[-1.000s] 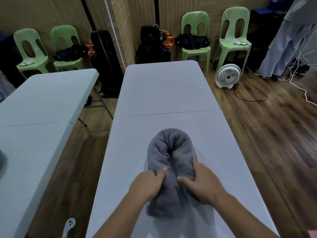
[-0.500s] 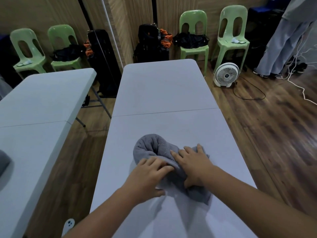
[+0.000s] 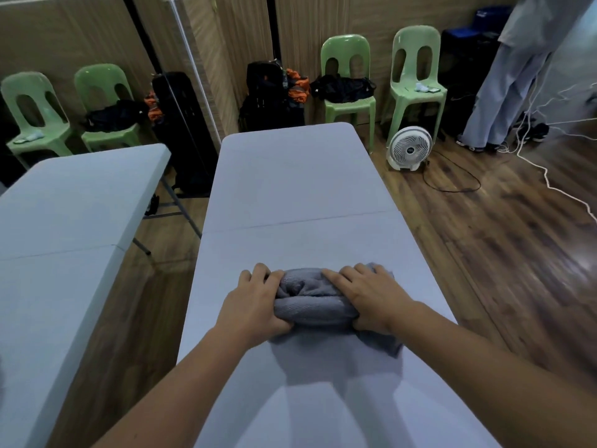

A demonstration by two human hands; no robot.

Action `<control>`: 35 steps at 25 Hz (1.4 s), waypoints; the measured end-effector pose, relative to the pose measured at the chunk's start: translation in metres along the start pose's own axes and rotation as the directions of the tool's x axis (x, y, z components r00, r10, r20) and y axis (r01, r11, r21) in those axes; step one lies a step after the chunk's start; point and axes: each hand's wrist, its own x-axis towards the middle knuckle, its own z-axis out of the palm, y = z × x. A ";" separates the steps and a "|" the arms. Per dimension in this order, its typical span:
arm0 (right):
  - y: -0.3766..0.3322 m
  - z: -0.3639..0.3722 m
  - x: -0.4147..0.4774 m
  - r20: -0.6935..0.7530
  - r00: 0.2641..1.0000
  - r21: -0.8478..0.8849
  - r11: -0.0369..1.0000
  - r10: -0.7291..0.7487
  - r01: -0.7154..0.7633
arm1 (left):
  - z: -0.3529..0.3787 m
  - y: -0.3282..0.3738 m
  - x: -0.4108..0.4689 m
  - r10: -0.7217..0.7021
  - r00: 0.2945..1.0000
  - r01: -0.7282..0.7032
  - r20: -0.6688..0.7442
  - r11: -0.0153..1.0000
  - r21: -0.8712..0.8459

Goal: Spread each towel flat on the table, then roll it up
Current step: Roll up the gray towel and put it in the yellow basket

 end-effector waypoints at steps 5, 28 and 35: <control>0.031 -0.075 -0.026 -0.188 0.978 -0.048 0.994 0.088 -0.099 | -0.078 0.028 0.018 0.105 0.972 -0.108 -0.209 0.994 -0.003; 0.397 0.153 -0.637 0.160 0.513 0.255 0.467 0.843 -0.847 | 0.118 0.777 0.104 0.807 0.578 -0.780 0.121 0.590 -0.208; 0.394 0.230 -0.753 0.261 0.237 0.242 0.174 0.936 -0.955 | 0.209 0.925 0.089 0.953 0.241 -0.923 0.183 0.284 -0.260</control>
